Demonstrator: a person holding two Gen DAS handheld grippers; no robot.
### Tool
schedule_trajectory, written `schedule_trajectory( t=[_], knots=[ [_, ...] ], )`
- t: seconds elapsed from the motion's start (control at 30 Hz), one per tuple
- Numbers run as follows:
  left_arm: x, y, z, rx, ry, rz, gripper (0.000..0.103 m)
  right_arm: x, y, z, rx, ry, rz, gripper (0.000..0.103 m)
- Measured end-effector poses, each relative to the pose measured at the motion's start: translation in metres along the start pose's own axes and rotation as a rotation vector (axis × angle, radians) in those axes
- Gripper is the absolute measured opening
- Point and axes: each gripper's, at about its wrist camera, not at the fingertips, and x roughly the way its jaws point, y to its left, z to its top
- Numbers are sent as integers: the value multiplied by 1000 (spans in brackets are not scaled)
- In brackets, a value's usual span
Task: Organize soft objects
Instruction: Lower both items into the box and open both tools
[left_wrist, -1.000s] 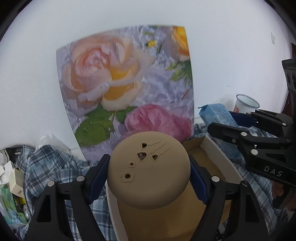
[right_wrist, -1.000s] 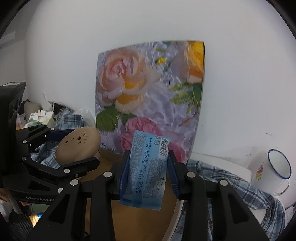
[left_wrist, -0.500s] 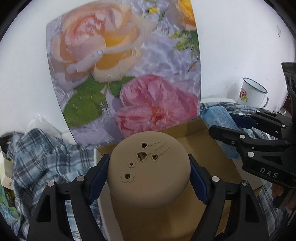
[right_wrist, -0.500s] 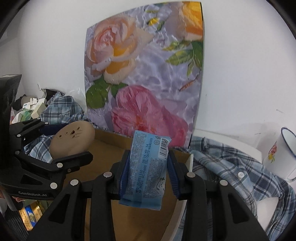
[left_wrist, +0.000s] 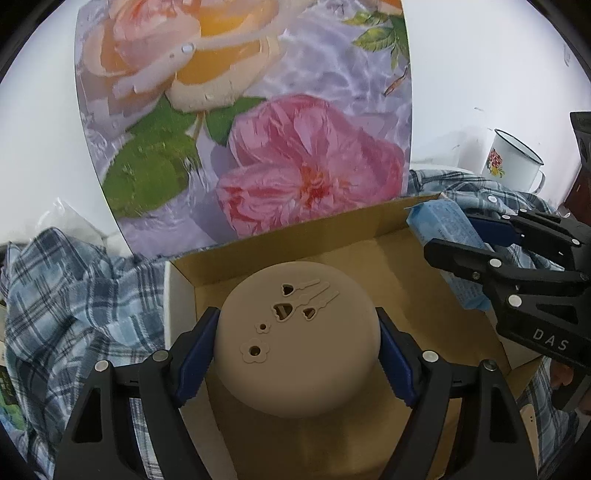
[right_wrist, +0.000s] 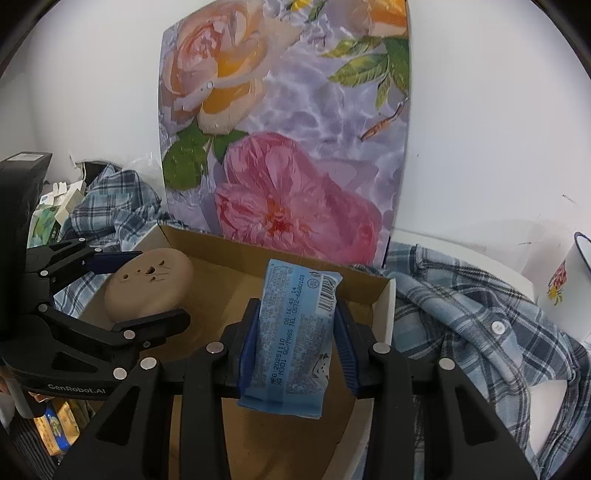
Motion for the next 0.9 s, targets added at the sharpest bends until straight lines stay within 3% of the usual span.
schedule_trajectory(
  t=[0.27,0.33,0.43,0.63,0.9],
  knots=[
    [4,-1,-2,-3,0,-8,82,3,4,1,-14,17,-13,41],
    [1,-4,-2,9,-24,-11,86,2,5,2,-16,10,-16,57],
    [-6,-7,-1,37,-79,41,103,-4,6,4,-27,-10,-39,59],
    [-22,-3,5,20,-148,26,103,-12,-6,6,16,-33,-48,87],
    [-33,-1,8,16,-186,24,103,-20,-4,11,1,-57,-80,94]
  ],
)
